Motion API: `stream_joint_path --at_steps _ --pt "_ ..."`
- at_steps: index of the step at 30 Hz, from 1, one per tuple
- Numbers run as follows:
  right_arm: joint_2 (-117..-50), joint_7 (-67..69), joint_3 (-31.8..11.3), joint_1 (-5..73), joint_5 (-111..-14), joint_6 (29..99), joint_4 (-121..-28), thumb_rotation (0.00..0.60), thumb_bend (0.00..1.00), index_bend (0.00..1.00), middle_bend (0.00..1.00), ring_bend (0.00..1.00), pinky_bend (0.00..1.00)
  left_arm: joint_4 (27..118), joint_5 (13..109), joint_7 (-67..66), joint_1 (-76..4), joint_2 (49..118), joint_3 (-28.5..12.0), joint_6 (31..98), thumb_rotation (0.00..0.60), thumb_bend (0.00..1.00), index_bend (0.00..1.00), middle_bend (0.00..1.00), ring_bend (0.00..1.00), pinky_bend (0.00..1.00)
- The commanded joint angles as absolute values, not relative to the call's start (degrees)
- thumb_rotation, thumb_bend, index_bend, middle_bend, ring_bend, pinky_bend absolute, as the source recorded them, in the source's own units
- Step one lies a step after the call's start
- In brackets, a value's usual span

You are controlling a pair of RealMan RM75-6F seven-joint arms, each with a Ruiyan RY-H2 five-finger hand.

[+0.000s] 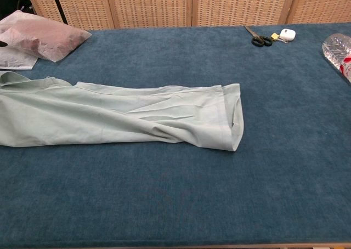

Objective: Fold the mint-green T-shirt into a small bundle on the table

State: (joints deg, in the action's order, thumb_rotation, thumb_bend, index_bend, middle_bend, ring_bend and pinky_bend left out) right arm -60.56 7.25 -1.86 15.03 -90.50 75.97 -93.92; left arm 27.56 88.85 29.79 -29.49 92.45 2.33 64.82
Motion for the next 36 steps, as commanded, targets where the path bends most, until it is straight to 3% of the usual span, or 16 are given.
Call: stream_joint_path --at_steps 1,13,36 --pt "-60.58 7.18 -1.89 15.06 -90.43 75.91 -93.98 0.600 0.04 0.00 0.00 0.00 0.00 25.99 87.68 31.09 -29.49 91.01 1.26 63.87 0.600 0.87 0.74 0.00 0.00 0.00" --pt "-60.39 7.49 -1.88 15.02 -90.64 76.05 -94.10 0.600 0.04 0.00 0.00 0.00 0.00 22.90 85.75 29.22 -29.19 86.84 -0.09 60.48 0.600 0.87 0.74 0.00 0.00 0.00" --pt "-60.14 7.36 -1.77 14.83 -91.00 76.42 -94.43 0.600 0.04 0.00 0.00 0.00 0.00 12.22 80.58 30.26 -27.45 88.16 -3.58 47.98 0.600 0.88 0.74 0.00 0.00 0.00"
